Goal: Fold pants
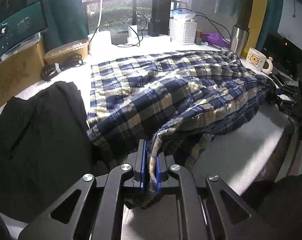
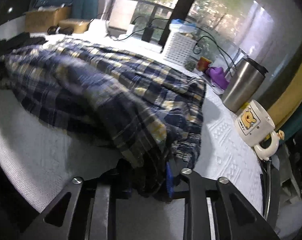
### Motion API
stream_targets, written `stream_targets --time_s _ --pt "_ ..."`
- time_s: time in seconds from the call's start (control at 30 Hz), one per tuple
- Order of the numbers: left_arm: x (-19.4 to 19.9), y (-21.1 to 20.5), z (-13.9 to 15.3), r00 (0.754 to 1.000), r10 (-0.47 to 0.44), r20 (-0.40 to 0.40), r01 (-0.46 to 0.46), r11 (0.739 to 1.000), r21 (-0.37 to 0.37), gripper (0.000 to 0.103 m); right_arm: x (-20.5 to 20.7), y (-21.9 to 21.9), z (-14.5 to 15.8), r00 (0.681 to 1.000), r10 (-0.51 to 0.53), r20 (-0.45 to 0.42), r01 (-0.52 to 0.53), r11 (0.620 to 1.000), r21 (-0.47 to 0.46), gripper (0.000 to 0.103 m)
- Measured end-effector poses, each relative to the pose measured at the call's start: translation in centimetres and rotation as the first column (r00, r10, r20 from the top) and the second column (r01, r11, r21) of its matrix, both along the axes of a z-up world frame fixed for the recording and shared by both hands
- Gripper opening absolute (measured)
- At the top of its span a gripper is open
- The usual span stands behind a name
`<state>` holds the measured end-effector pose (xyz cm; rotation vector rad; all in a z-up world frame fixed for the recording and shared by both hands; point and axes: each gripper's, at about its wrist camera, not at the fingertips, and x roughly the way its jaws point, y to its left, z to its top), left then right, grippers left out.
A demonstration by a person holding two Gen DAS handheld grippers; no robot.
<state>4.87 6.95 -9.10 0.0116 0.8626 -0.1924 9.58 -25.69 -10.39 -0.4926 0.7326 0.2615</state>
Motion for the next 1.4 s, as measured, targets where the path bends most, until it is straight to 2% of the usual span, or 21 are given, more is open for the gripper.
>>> stream_targets --time_s 0.03,0.07,0.1,0.13,0.23,0.3,0.37,0.47,0.57,0.73,0.87,1.0,1.2,1.33,1.4 --pt "0.0 -0.1 -0.3 1.000 -0.001 -0.014 0.001 1.000 0.012 0.020 -0.1 -0.4 0.6 1.000 -0.016 0.011 0.015 0.999 0.029 0.019" --pt "0.0 -0.1 -0.6 1.000 0.006 -0.027 -0.005 1.000 0.030 0.037 -0.1 -0.6 1.0 1.000 -0.027 0.013 0.026 0.998 0.060 0.016" --pt "0.1 -0.1 -1.0 0.999 0.023 -0.040 -0.021 0.998 0.052 0.046 0.0 -1.1 1.5 0.999 -0.040 0.014 0.039 0.994 0.098 0.015" --pt "0.1 -0.1 -1.3 0.999 0.030 -0.043 -0.028 0.998 0.056 0.052 0.1 -1.5 1.9 0.998 -0.058 0.013 0.056 0.990 0.131 0.015" --pt "-0.1 0.0 -1.4 0.999 0.029 -0.029 -0.028 0.999 0.038 0.051 0.5 -2.6 2.8 0.996 -0.088 -0.004 0.087 0.968 0.234 0.014" --pt "-0.3 0.0 -1.3 0.999 0.032 -0.005 -0.032 0.999 0.036 0.049 0.4 -2.8 3.4 0.996 -0.091 0.000 0.088 0.956 0.280 0.013" --pt "-0.5 0.0 -0.9 1.000 0.022 0.003 -0.023 1.000 0.019 0.014 0.1 -2.7 4.2 0.995 -0.093 0.025 0.080 0.949 0.306 0.013" --pt "-1.2 -0.1 0.7 0.999 0.006 0.045 -0.006 1.000 0.007 0.007 -0.4 -2.5 5.4 0.994 -0.092 0.060 0.067 0.943 0.325 0.012" --pt "-2.5 -0.1 3.1 0.993 -0.002 0.116 0.001 1.000 0.002 0.006 -0.7 -2.7 6.5 0.992 -0.096 0.081 0.063 0.937 0.342 0.011" --pt "-4.7 0.0 7.6 0.964 0.077 0.253 -0.076 0.997 -0.015 0.005 -1.9 -3.0 8.5 0.989 -0.103 0.107 0.057 0.928 0.368 0.010" --pt "-6.5 -1.1 10.8 0.946 0.050 0.321 -0.053 0.999 -0.001 0.004 -3.2 -3.4 9.9 0.982 -0.124 0.145 0.062 0.926 0.372 0.010" --pt "-8.4 -2.3 13.0 0.942 0.001 0.336 -0.003 1.000 0.007 0.004 -4.4 -4.5 10.8 0.975 -0.150 0.167 0.076 0.921 0.381 0.010" --pt "-11.6 -3.8 15.2 0.945 -0.053 0.324 0.064 0.998 -0.024 0.003 -7.2 -5.9 12.3 0.961 -0.169 0.218 0.072 0.917 0.392 0.010" --pt "-13.4 -5.3 16.7 0.943 -0.117 0.313 0.144 0.988 -0.063 0.003 -8.8 -7.3 12.6 0.951 -0.202 0.234 0.087 0.900 0.427 0.009" --pt "-14.1 -6.3 17.1 0.939 -0.155 0.306 0.180 0.982 -0.058 0.003 -9.7 -8.2 12.5 0.947 -0.217 0.237 0.093 0.891 0.444 0.009"
